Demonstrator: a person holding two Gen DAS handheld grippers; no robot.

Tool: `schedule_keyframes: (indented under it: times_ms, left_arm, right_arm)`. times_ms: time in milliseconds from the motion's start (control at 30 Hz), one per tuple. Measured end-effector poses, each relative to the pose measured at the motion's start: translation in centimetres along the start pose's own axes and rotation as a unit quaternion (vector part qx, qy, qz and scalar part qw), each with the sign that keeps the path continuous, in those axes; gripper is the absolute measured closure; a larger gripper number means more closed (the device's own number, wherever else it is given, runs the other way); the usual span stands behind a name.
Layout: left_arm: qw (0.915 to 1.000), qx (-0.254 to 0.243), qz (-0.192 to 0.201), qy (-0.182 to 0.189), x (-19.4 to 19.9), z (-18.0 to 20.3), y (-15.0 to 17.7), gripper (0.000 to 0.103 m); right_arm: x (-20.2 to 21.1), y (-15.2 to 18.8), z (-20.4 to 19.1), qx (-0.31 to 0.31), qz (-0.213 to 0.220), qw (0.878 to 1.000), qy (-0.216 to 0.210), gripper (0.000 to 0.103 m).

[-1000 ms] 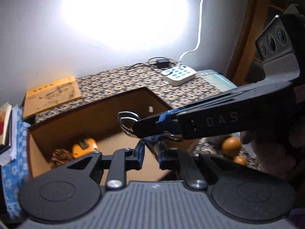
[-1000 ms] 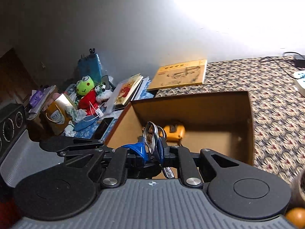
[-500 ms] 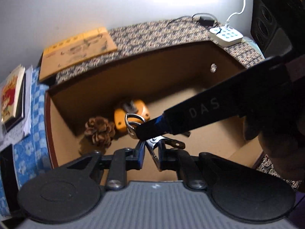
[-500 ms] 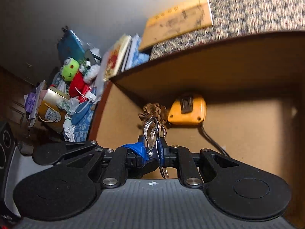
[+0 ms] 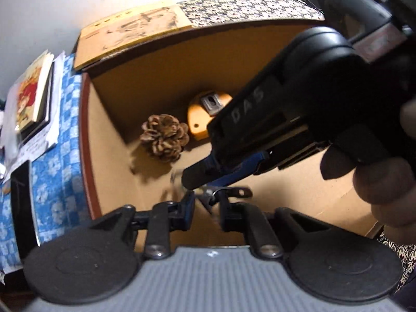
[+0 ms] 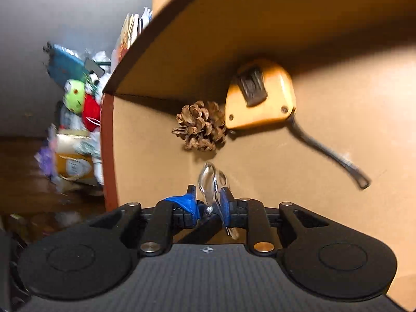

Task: Organize rigid objects
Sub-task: 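Lift the silver clip with the right gripper and carry it over the box, then lower the silver clip into the box and open the right gripper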

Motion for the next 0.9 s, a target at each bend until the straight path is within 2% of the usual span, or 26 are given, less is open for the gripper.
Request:
schedule_keyframes:
  times_ms: [33,67,133,233,367,533,733,900]
  left_arm:
    - [1.0000,0.005,0.005,0.003,0.3,0.0,0.0,0.057]
    - [0.9999,0.009,0.008,0.007,0.5,0.0,-0.1,0.043]
    - [0.9999,0.008,0.011,0.005,0.8,0.4,-0.1,0.038]
    - [0.9996,-0.010,0.013,-0.023,0.8,1.2,0.2,0.038]
    - [0.9991,0.000,0.024,-0.034,1.4,1.5,0.2,0.039]
    - [0.9968,0.016,0.052,-0.058,3.6,1.4,0.2,0.039]
    - [0.9929,0.062,0.058,-0.084,5.0,0.8,0.4,0.039]
    - [0.9882,0.078,0.068,-0.114,5.6,0.7,0.6,0.038]
  right_arm:
    - [-0.1,-0.1,0.3,-0.019,-0.008,1.000,-0.014,0.099]
    - [-0.2,-0.1,0.6,-0.030,-0.011,0.999,-0.026,0.099]
    - [0.1,0.0,0.4,-0.021,-0.009,0.999,-0.023,0.098]
    - [0.6,0.2,-0.1,-0.001,-0.008,0.999,-0.033,0.098]
    - [1.5,0.4,-0.3,0.025,0.010,0.999,-0.027,0.098]
    - [2.6,0.5,-1.0,0.065,0.056,0.996,-0.011,0.098]
    - [4.6,1.7,-1.4,0.114,0.119,0.986,0.005,0.098]
    - [6.1,3.4,-1.4,0.146,0.159,0.976,0.018,0.097]
Point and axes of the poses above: each gripper's, at about its wrist camera, not at the fingertips, and x roughly against the way its jaws point, z to its right, y to its underside, the point moved 1 cm from there along -x, roughly the way its jaws point, and after that the axes turned 13 degrees about z, right-handed, at the moved point
